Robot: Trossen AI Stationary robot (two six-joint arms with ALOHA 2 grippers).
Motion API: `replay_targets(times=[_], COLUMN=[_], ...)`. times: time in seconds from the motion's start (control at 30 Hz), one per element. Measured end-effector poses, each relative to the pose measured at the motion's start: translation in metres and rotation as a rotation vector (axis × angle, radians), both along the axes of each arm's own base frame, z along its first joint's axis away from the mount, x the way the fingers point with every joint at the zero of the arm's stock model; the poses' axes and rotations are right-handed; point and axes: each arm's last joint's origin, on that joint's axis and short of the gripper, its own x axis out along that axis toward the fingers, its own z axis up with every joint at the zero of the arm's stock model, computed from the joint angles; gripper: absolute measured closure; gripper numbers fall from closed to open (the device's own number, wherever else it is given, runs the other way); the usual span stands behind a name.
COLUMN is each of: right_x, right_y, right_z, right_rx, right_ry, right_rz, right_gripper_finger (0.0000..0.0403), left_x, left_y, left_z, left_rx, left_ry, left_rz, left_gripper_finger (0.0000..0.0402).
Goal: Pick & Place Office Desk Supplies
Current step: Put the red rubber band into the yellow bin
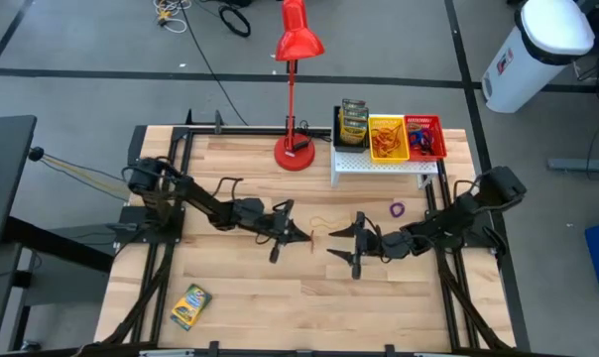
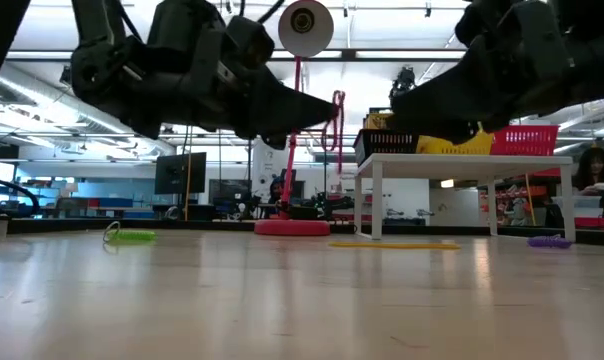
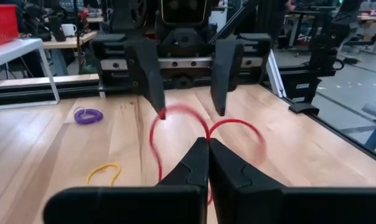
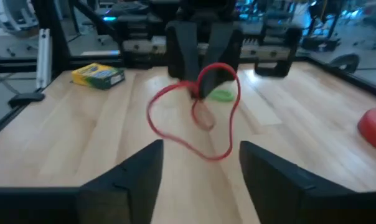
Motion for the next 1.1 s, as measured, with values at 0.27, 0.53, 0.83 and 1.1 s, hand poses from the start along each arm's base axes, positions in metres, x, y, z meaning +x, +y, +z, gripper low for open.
replay_targets(times=[0.27,0.53,0.83,1.1], right_x=[0.024,0.047,0.048,0.046], right_y=[0.006,-0.001,0.0,0.0], right_z=[-0.004,-0.013,-0.011,-0.014], right_rx=[-0.038,-0.049,-0.062,-0.106], right_ry=[0.004,0.027,0.012,0.037], right_rz=[-0.006,-0.059,-0.037,-0.019], right_gripper_finger=[0.0131,0.0134,0.0316,0.0392], left_x=[0.011,0.012,0.012,0.012], left_y=[-0.001,-0.002,-0.002,-0.002], left_z=[-0.003,0.001,0.001,0.001], left_rx=[-0.017,-0.042,-0.074,-0.122], left_ry=[0.0,-0.028,-0.025,-0.003], left_rz=[0.009,0.01,0.01,0.016], left_gripper_finger=[0.0395,0.0395,0.0389,0.0305])
